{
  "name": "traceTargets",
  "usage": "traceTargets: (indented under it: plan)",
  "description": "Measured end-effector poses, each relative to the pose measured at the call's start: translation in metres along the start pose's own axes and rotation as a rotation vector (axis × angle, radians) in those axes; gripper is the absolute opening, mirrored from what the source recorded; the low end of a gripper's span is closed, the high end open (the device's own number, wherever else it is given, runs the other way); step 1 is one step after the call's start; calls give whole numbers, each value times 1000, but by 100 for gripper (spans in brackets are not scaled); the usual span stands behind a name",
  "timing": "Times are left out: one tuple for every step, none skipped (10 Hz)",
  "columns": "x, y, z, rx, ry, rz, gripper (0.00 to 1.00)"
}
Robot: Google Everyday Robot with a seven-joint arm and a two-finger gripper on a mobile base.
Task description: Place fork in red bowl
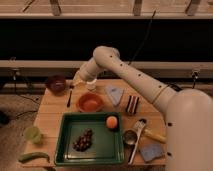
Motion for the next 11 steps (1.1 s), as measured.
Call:
traceTargets:
  plan:
    - [3, -2, -7, 19, -5, 5, 0]
    - [7, -4, -13, 37, -6, 11, 0]
    - [14, -6, -19, 51, -2, 20, 0]
    - [25, -9, -25, 62, 6, 39, 0]
    - [34, -9, -28, 67, 14, 55, 0]
    - [46, -10, -28, 71, 27, 78, 0]
    - [50, -11, -28, 72, 32, 88, 0]
    - [58, -11, -29, 72, 41, 102, 0]
    - [68, -11, -29, 71, 56, 122, 0]
    - [78, -10, -29, 67, 72, 140, 0]
    - [83, -10, -28, 64, 83, 152, 0]
